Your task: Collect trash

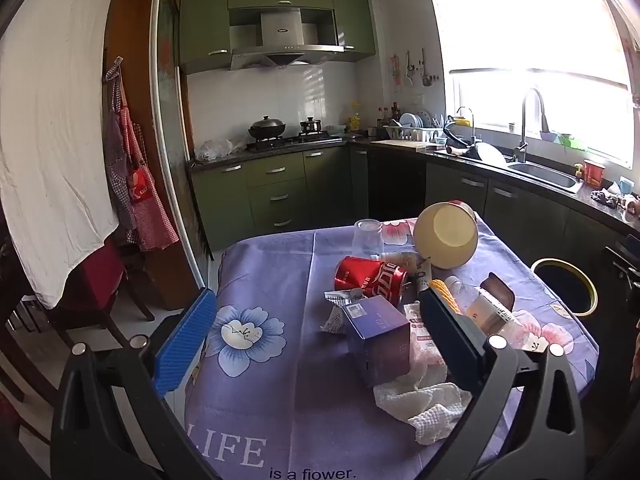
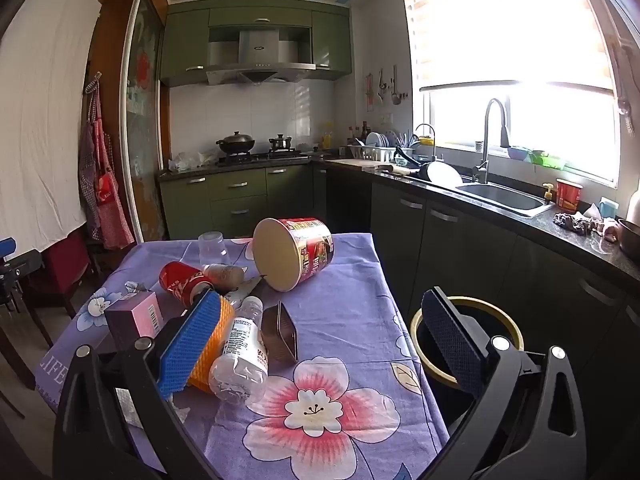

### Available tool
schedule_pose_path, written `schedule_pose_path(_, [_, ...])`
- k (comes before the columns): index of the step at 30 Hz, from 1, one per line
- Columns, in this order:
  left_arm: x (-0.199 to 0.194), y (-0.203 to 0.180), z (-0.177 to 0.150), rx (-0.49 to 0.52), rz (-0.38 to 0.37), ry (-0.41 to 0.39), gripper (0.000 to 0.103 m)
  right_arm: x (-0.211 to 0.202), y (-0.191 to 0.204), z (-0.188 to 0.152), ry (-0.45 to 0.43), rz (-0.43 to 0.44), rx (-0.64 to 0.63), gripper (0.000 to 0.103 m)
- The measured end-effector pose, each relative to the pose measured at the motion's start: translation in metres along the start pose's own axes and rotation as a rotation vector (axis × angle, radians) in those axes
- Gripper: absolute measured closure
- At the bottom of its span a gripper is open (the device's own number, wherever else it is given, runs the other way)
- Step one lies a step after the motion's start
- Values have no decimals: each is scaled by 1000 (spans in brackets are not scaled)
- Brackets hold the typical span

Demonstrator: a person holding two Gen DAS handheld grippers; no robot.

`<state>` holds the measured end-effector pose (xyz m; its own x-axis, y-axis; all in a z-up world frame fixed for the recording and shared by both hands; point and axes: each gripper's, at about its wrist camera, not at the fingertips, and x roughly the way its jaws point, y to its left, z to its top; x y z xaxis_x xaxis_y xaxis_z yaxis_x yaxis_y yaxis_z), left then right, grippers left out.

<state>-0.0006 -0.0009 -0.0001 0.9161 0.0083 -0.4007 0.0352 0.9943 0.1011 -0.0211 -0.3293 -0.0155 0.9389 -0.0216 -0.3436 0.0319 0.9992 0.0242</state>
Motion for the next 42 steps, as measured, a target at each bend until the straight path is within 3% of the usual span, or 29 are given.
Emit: schedule_pose_path(42, [1, -7, -2, 15, -13, 11, 6, 7, 1, -3, 15, 0, 7, 4])
